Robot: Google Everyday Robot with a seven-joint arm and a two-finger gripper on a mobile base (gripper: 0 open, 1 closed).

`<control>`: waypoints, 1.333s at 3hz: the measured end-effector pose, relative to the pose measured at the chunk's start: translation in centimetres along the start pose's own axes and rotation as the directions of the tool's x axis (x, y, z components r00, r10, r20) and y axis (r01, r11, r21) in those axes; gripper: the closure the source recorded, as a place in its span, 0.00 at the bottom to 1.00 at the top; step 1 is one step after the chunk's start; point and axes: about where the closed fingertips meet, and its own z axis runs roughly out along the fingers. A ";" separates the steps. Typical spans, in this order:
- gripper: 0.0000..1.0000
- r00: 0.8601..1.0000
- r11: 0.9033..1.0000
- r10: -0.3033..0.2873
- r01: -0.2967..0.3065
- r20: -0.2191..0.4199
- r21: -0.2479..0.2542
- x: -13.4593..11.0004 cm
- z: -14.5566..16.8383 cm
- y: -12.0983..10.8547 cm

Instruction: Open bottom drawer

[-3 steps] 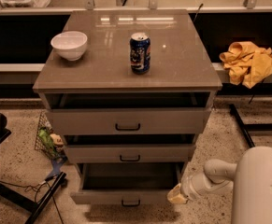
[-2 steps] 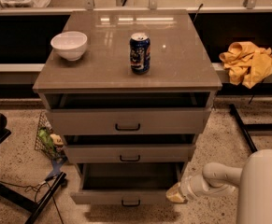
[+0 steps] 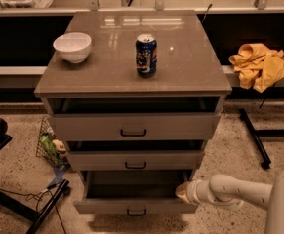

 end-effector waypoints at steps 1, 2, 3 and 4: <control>1.00 0.999 0.993 -0.045 0.048 -0.031 0.106 -0.7 0.6 -3.4; 1.00 0.999 0.994 -0.037 0.039 -0.023 0.102 -0.8 1.9 -3.2; 1.00 0.999 0.996 -0.030 0.028 0.014 0.081 -1.3 5.5 -3.1; 1.00 0.999 0.998 -0.025 0.022 0.044 0.060 -1.7 9.1 -3.5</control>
Offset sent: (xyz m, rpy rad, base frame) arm 0.0275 -0.0066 0.0027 -0.0596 -0.0754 -0.0247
